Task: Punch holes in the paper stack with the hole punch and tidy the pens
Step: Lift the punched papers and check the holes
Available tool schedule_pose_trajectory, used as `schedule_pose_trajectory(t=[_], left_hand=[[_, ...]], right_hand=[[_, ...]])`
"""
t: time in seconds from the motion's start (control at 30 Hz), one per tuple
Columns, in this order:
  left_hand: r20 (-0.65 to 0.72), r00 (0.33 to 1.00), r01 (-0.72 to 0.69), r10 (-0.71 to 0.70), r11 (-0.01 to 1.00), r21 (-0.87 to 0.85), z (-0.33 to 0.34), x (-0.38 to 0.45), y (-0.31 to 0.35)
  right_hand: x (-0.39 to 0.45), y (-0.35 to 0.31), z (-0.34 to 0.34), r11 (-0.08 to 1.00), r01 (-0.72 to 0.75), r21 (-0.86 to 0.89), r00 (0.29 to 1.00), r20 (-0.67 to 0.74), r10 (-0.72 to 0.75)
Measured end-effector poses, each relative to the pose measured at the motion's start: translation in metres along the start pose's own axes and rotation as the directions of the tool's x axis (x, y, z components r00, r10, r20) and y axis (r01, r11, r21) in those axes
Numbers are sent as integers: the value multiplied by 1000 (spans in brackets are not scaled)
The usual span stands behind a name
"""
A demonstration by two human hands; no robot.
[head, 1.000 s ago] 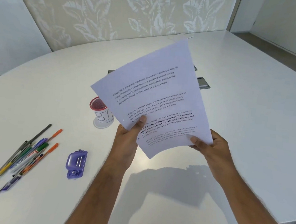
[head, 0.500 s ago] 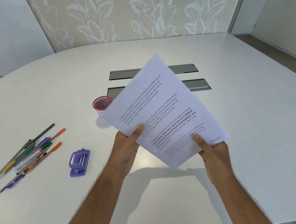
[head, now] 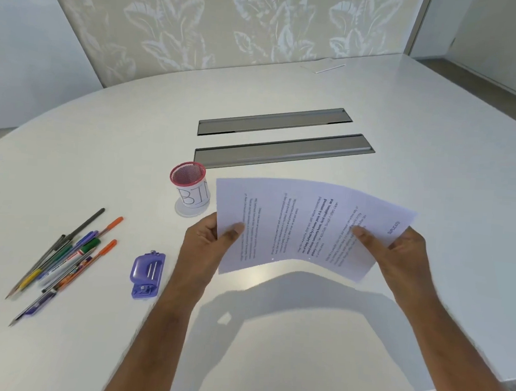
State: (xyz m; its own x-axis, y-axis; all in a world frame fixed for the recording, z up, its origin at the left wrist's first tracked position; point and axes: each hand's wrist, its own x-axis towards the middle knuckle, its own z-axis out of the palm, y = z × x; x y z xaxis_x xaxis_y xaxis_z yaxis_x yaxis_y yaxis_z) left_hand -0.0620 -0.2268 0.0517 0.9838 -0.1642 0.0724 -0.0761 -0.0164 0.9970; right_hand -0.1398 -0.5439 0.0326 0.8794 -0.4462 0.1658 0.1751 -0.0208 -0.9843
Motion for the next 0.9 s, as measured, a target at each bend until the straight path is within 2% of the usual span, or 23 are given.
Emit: schedule_pose_trajectory(t=[0.17, 0.33, 0.47, 0.57, 0.73, 0.9], left_hand=[[-61, 997, -39, 45, 995, 94, 6, 2, 4], [-53, 993, -101, 104, 994, 47, 13, -2, 0], [-34, 998, 57, -55, 996, 74, 19, -8, -25], [-26, 992, 125, -122, 984, 129, 21, -9, -39], [-30, 992, 124, -121, 985, 124, 23, -7, -36], [-16, 996, 92, -91, 990, 110, 25, -6, -22]], right_hand=[[0, -19, 10, 995, 89, -38, 996, 21, -88], [-3, -21, 11, 994, 109, -33, 994, -5, -109], [-11, 10, 9, 994, -5, -106, 1000, 4, 5], [-14, 31, 5, 991, -72, -117, 997, -5, 72], [-11, 34, 4, 988, -96, -124, 995, -3, 96], [-4, 25, 6, 990, -54, -133, 998, 7, 55]])
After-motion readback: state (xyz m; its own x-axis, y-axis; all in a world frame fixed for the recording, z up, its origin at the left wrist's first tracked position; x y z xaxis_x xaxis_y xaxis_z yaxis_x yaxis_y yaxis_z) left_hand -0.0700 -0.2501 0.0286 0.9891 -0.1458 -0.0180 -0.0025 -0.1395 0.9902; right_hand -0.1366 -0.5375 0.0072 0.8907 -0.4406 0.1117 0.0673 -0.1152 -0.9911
